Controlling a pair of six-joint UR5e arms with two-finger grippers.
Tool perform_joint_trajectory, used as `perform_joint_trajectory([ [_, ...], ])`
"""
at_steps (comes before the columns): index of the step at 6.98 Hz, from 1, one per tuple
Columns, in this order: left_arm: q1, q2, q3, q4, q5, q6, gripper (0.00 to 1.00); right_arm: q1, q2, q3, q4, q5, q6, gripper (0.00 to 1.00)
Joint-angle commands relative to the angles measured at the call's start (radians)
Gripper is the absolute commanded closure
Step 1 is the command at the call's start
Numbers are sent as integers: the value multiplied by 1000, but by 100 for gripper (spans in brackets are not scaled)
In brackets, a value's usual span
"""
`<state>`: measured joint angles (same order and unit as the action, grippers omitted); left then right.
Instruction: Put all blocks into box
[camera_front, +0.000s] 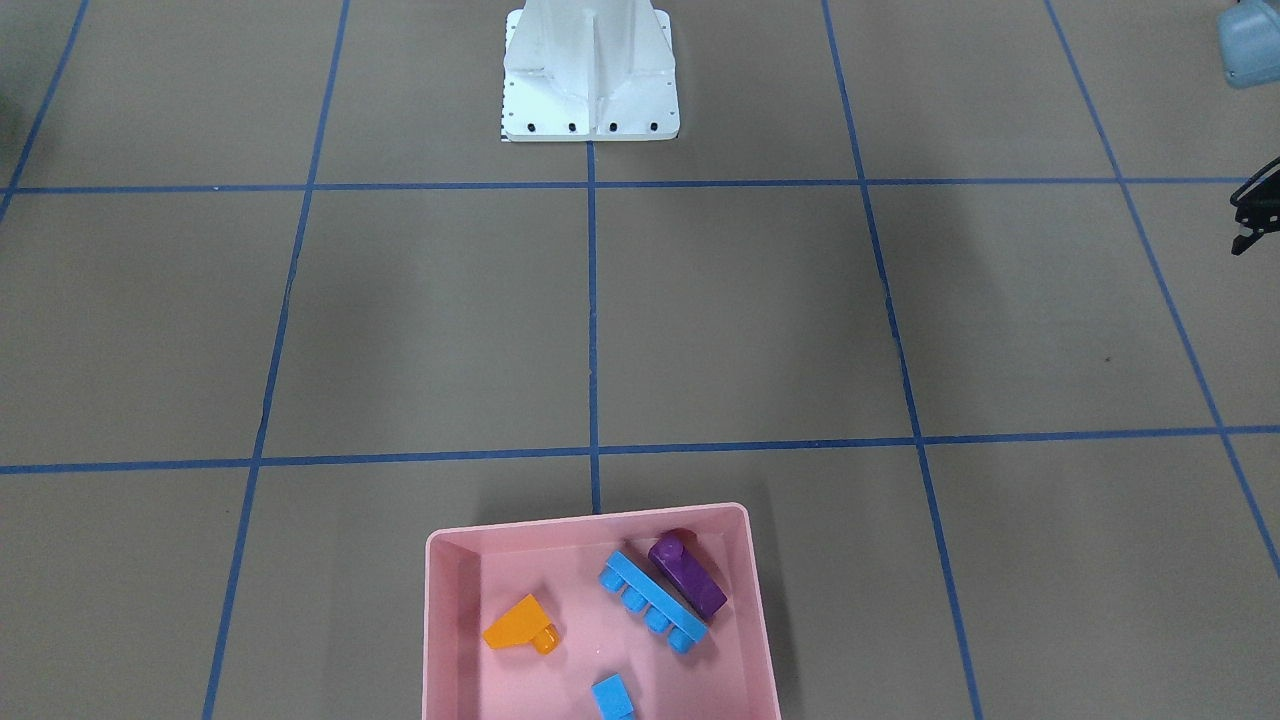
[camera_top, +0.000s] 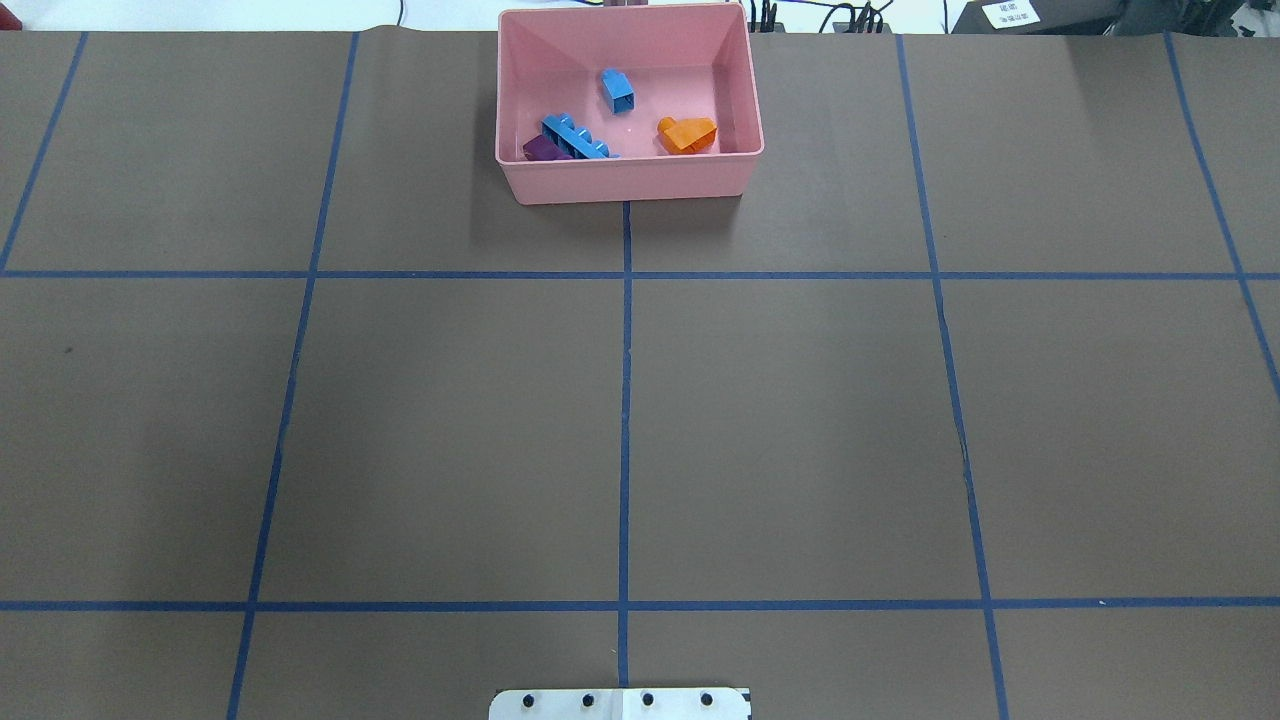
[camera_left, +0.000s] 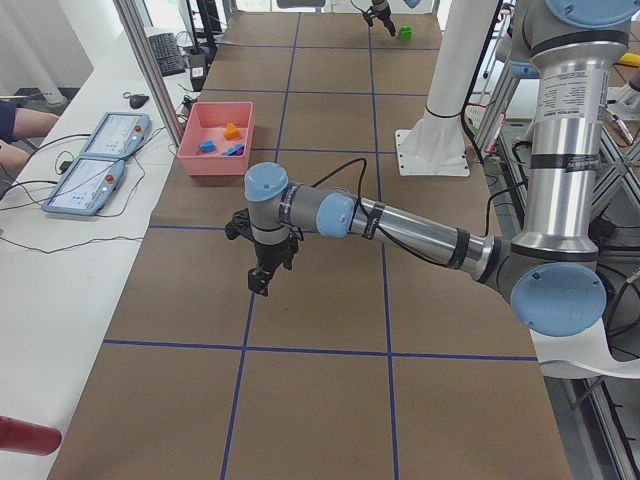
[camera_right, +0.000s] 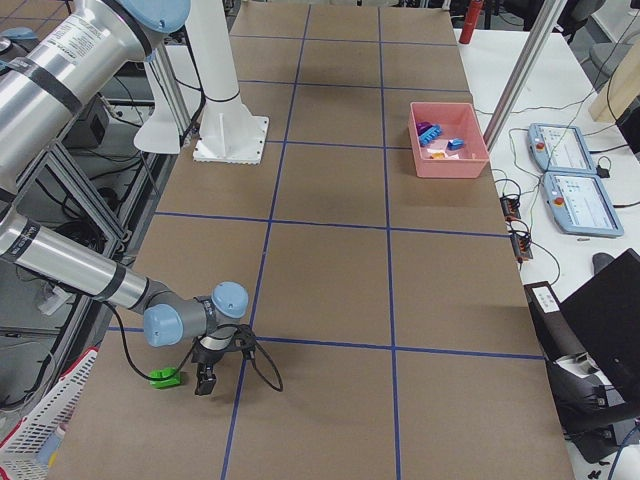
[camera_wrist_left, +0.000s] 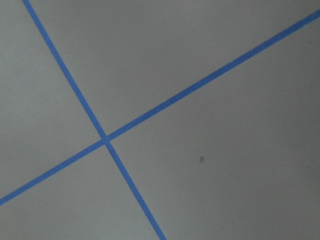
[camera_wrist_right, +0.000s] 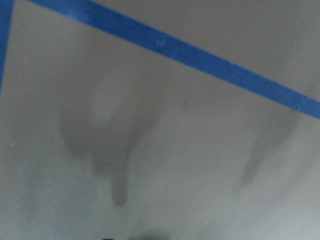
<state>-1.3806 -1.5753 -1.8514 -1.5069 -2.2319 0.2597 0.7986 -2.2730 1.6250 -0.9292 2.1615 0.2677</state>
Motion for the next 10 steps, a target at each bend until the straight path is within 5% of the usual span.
perform_joint_trajectory([
  [1,0,6,-5,-12,1,0,0,-82,-19,-8,166,101,217,14],
  [8,0,6,-6,-12,1,-2,0,-229,-66,-111,309,38,263,15],
  [10,0,6,-8,-12,1,0,0,-251,-63,-111,309,40,269,28],
])
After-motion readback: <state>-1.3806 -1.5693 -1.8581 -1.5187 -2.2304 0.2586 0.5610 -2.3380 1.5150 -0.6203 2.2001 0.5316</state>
